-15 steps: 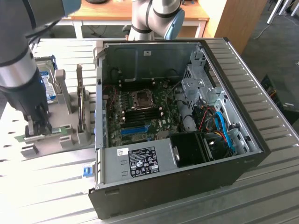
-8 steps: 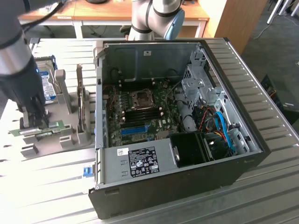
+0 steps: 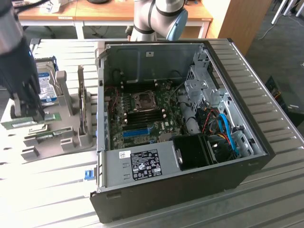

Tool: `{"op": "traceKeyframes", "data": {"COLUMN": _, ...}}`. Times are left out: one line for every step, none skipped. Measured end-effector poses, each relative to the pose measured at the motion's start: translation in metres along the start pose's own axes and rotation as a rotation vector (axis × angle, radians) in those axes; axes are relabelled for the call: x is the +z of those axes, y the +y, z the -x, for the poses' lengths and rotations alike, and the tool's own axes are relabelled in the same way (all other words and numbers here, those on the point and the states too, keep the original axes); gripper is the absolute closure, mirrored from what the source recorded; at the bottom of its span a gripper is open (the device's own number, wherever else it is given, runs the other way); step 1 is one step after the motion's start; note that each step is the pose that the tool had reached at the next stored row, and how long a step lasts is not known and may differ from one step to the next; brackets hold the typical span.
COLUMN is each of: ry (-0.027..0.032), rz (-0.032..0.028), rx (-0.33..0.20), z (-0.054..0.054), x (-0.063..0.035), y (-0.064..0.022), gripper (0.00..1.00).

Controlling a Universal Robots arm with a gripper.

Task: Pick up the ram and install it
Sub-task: 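Pick up the ram and move it above insertion slot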

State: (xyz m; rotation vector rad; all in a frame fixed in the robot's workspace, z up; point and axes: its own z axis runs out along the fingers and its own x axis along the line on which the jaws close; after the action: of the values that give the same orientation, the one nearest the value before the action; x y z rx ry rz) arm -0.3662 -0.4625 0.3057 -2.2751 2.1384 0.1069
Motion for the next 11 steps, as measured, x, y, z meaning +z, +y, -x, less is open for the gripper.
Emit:
{"op": "traceKeyframes", "data": {"ry": 0.0011, "rz": 0.0002, "rx": 0.0, "z": 0.0, "x": -0.0049, "y": 0.0001, "gripper": 0.88}}
{"op": "traceKeyframes", "data": {"ry": 0.0021, "rz": 0.0004, "rx": 0.0, "z": 0.001, "x": -0.0094, "y": 0.0003, "gripper": 0.88}}
{"op": "traceKeyframes", "data": {"ry": 0.0031, "rz": 0.0004, "rx": 0.001, "z": 0.001, "x": -0.0139, "y": 0.0004, "gripper": 0.88}}
{"op": "traceKeyframes", "data": {"ry": 0.004, "rz": 0.0007, "rx": 0.001, "z": 0.001, "x": -0.0184, "y": 0.0005, "gripper": 0.88}}
{"op": "traceKeyframes", "data": {"ry": 0.005, "rz": 0.0009, "rx": 0.001, "z": 0.001, "x": -0.0229, "y": 0.0006, "gripper": 0.88}}
{"op": "traceKeyframes", "data": {"ry": 0.0059, "rz": 0.001, "rx": 0.001, "z": 0.002, "x": -0.0276, "y": 0.0007, "gripper": 0.88}}
{"op": "traceKeyframes", "data": {"ry": 0.0068, "rz": 0.0013, "rx": 0.001, "z": 0.002, "x": -0.0321, "y": 0.0008, "gripper": 0.88}}
{"op": "traceKeyframes", "data": {"ry": 0.0077, "rz": 0.0015, "rx": 0.001, "z": 0.002, "x": -0.0366, "y": 0.0009, "gripper": 0.88}}
{"op": "traceKeyframes", "data": {"ry": 0.0086, "rz": 0.0017, "rx": 0.002, "z": 0.003, "x": -0.0411, "y": 0.001, "gripper": 0.88}}
{"op": "traceKeyframes", "data": {"ry": 0.0095, "rz": 0.0019, "rx": 0.002, "z": 0.003, "x": -0.0455, "y": 0.0011, "gripper": 0.88}}
{"op": "traceKeyframes", "data": {"ry": 0.0105, "rz": 0.0022, "rx": 0.002, "z": 0.003, "x": -0.05, "y": 0.0012, "gripper": 0.88}}
